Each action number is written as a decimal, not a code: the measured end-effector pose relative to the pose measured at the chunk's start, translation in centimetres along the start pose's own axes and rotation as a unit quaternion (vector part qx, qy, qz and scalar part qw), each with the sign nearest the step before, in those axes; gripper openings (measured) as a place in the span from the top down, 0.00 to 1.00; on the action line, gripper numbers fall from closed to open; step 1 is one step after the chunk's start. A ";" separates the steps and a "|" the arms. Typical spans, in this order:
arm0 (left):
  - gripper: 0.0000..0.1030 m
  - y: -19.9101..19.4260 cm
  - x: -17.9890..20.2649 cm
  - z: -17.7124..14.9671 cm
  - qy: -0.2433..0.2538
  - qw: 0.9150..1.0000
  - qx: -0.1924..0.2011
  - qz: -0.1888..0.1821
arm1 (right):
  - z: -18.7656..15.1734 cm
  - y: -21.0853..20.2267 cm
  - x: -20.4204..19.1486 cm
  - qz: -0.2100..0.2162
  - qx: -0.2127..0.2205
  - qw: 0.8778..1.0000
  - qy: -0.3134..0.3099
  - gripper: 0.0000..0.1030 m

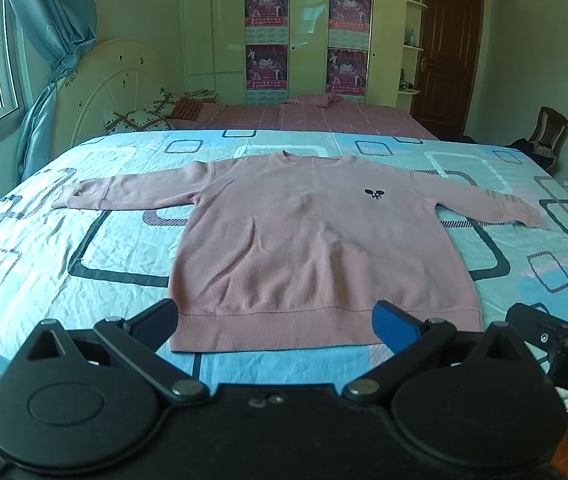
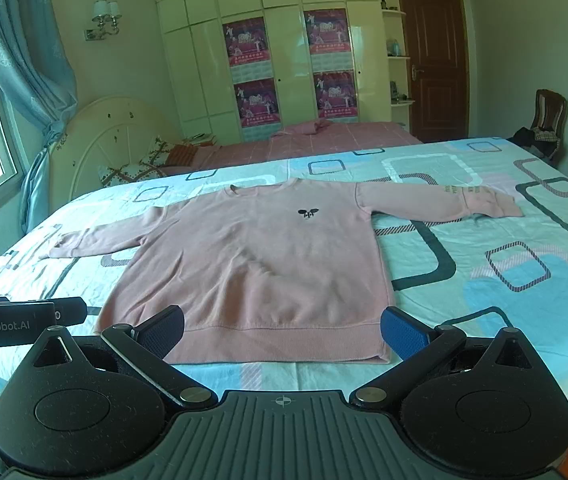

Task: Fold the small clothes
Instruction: 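Move both grippers toward the pink sweatshirt's hem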

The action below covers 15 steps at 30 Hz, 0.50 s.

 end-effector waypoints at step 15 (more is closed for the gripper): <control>0.01 0.1 -0.9 -0.3 -0.002 1.000 -0.003 -0.005 | -0.1 -0.1 -0.6 -0.001 0.004 1.000 -0.001 0.00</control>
Point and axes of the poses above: each gripper's, at about its wrist camera, not at the fingertips, and y roughly the way its jaws point, x to its right, z to its top, the point moved 1 cm from there along y, roughly the way its jaws point, and after that the axes turned 11 degrees about -z, right-handed, at the moved point
